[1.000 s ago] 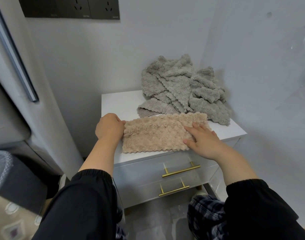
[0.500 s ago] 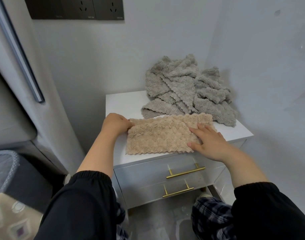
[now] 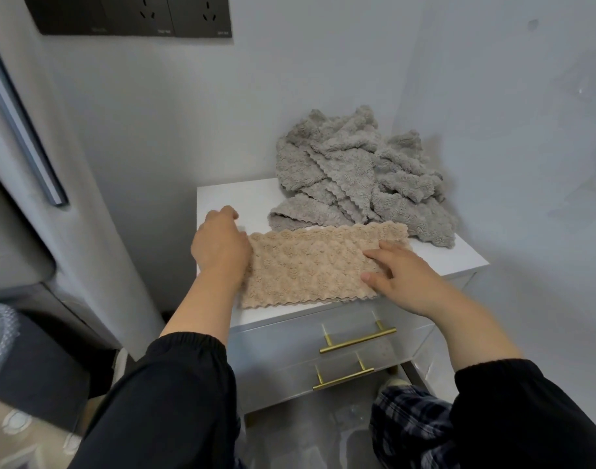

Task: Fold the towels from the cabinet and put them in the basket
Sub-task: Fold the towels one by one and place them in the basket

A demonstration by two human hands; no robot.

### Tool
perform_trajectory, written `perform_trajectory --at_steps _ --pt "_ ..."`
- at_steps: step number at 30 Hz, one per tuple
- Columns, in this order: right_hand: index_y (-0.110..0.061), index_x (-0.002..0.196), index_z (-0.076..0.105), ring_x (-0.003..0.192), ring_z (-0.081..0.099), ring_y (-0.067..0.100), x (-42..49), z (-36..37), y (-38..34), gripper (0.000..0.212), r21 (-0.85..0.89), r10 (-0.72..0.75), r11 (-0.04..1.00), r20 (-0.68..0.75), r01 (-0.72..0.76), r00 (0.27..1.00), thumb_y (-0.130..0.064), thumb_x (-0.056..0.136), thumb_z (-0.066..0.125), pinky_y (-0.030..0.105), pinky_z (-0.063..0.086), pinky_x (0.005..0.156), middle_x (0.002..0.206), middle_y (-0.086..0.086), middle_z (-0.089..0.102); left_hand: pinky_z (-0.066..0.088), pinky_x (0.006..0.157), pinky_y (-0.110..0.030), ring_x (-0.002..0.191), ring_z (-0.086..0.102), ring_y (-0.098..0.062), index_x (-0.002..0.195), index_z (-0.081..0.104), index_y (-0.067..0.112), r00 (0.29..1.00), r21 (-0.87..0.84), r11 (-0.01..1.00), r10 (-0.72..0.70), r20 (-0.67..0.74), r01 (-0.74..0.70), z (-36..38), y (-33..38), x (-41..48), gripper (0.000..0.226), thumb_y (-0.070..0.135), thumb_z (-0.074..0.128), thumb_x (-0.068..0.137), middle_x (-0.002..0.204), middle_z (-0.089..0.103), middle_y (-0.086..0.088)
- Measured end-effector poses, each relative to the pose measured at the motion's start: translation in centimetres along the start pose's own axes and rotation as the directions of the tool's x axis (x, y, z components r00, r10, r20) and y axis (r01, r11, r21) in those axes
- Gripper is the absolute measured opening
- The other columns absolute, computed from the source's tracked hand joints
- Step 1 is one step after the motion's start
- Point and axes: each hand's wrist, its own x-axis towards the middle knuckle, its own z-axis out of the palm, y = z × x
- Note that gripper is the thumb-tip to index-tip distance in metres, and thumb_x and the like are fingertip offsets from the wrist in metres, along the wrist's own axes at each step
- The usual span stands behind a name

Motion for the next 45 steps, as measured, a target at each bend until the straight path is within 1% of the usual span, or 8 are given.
perform_trajectory --at_steps 3,6,9,17,24,31,35,45 --pt "-0.015 0.137 0.048 0.136 0.034 0.029 0.2 -0.1 0.2 0.048 0.000 0.038 0.999 -0.156 -0.039 0.987 -0.038 0.095 0.051 0.041 0.032 0.108 0.146 0.013 0.040 0.043 0.088 -0.040 0.113 0.047 -0.028 0.125 0.056 0.013 0.952 0.023 0.952 0.304 -0.024 -0.304 0.2 2.5 -1.2 0.031 0.017 0.048 0.094 0.122 0.057 -0.009" --pt "-0.011 0.134 0.048 0.125 0.040 0.034 0.1 -0.4 0.2 0.050 0.021 0.239 0.970 -0.258 -0.242 0.936 -0.037 0.092 0.054 0.041 0.039 0.099 0.136 0.014 0.045 0.031 0.108 -0.040 0.132 0.034 -0.024 0.135 0.050 0.021 0.764 -0.030 0.794 0.593 0.255 -0.607 1.5 4.8 -3.2 0.039 0.033 0.041 0.099 0.142 0.048 -0.003" --pt "-0.008 0.132 0.048 0.124 0.040 0.035 0.1 -0.9 0.7 0.057 0.018 0.434 0.894 -0.283 -0.447 0.855 -0.045 0.089 0.054 0.042 0.040 0.096 0.133 0.015 0.048 0.004 0.118 -0.047 0.148 0.000 -0.023 0.151 0.019 0.029 0.648 0.071 0.738 0.537 0.540 -0.671 3.3 5.0 -4.4 0.056 0.051 0.025 0.100 0.160 0.009 0.001" --pt "-0.007 0.106 0.058 0.113 0.050 0.035 0.5 -1.1 2.0 0.059 0.022 0.519 0.855 -0.034 -0.518 0.854 -0.062 0.085 0.053 0.036 0.042 0.081 0.118 0.014 0.057 0.005 0.118 -0.050 0.147 0.001 -0.026 0.152 0.009 0.032 0.684 0.156 0.749 0.471 0.558 -0.644 3.8 5.0 -5.1 0.060 0.057 0.016 0.098 0.161 0.002 -0.001" --pt "-0.011 0.070 0.050 0.068 0.052 0.024 -0.2 -2.1 1.2 0.022 0.693 0.502 0.680 -0.201 -0.240 0.841 -0.018 0.082 0.067 0.028 0.034 0.056 0.071 0.008 0.055 0.039 0.094 -0.039 0.117 0.044 -0.025 0.124 0.049 0.017 0.719 0.102 0.773 0.523 0.458 -0.627 2.3 6.2 -6.0 0.050 0.054 0.029 0.097 0.130 0.053 -0.005" --pt "-0.011 0.099 0.052 0.053 0.057 0.018 -1.6 -4.0 0.8 0.030 0.964 0.304 0.250 -0.169 0.093 0.937 0.013 0.081 0.058 0.025 0.047 0.053 0.080 0.012 0.060 0.047 0.058 -0.027 0.068 0.064 -0.019 0.113 0.050 0.017 0.784 -0.455 0.890 0.288 0.550 -0.008 -1.3 7.7 -6.6 0.046 0.051 0.063 0.084 0.083 0.069 -0.004" --pt "-0.018 0.089 0.055 0.051 0.050 0.015 -2.8 -4.7 0.4 0.038 0.925 0.066 0.358 -0.164 0.130 0.984 0.015 0.074 0.065 0.022 0.039 0.044 0.076 0.005 0.056 0.046 0.086 -0.028 0.105 0.057 -0.014 0.128 0.051 0.021 0.750 -0.586 0.810 0.413 0.516 -0.042 -1.1 7.6 -6.7 0.065 0.042 0.078 0.073 0.118 0.058 0.005" --pt "-0.034 0.093 0.067 0.083 0.066 0.028 -2.6 -5.0 0.3 0.051 0.745 0.120 0.663 -0.210 0.079 0.970 0.011 0.070 0.074 0.043 0.054 0.081 0.107 0.010 0.066 0.049 0.093 -0.036 0.096 0.064 -0.021 0.115 0.063 0.006 0.652 -0.758 0.407 0.392 0.648 0.509 -1.4 8.3 -6.6 0.037 -0.002 0.066 0.078 0.102 0.068 -0.009"
